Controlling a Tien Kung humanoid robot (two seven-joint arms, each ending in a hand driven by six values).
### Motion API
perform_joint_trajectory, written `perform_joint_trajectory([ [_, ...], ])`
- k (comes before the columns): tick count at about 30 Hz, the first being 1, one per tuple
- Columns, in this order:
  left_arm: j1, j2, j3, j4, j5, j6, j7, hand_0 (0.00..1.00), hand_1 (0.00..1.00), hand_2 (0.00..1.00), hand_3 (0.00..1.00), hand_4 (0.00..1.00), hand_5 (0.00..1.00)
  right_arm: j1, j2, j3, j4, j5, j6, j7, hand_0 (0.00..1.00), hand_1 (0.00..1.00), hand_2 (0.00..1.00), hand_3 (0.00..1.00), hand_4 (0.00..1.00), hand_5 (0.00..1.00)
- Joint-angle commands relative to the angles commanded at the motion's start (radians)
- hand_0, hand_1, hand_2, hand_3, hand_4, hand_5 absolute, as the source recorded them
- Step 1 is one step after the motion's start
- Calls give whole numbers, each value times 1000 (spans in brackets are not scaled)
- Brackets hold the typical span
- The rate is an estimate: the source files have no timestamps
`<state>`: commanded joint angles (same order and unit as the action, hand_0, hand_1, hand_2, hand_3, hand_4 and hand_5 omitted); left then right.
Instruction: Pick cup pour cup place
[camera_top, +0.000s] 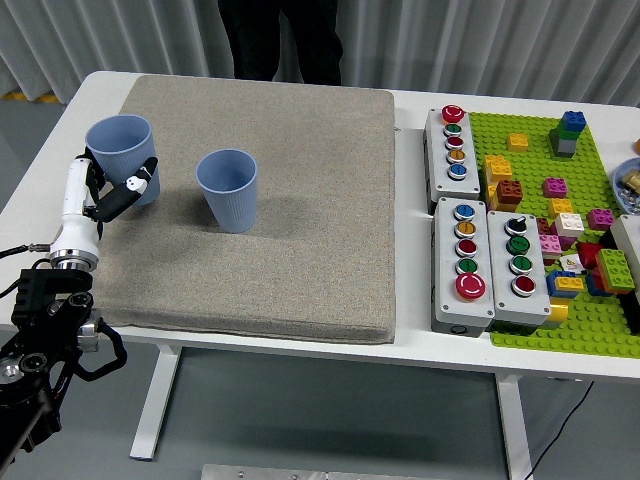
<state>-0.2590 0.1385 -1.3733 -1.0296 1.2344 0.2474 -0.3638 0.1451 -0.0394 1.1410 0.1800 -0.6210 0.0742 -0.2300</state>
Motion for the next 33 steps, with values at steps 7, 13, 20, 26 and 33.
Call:
perform_joint_trajectory([
  [7, 1, -22, 28, 41, -24, 22, -25, 639, 650, 748, 739, 505, 2, 4, -1, 1, 0, -1, 0, 0, 683, 679, 689, 650, 445, 178],
  [13, 0, -28, 52, 67, -30, 35, -17, 641, 654, 750, 739, 510, 2, 7, -2, 0, 0, 2, 0, 1, 683, 679, 689, 650, 445, 178],
  [20, 4, -23, 64, 73, -30, 26, -5, 649, 660, 754, 738, 511, 2, 7, -3, 1, 0, 0, 0, 1, 683, 679, 689, 650, 446, 178],
  [26, 8, -18, 67, 70, -36, 20, -8, 657, 666, 755, 739, 515, 2, 8, -4, 1, 0, 1, 0, 1, 683, 679, 689, 650, 447, 178],
  [33, 12, -12, 64, 57, -22, -21, -17, 674, 688, 781, 749, 710, 64, 8, -5, 2, 0, 0, 0, 2, 683, 679, 689, 650, 446, 180],
])
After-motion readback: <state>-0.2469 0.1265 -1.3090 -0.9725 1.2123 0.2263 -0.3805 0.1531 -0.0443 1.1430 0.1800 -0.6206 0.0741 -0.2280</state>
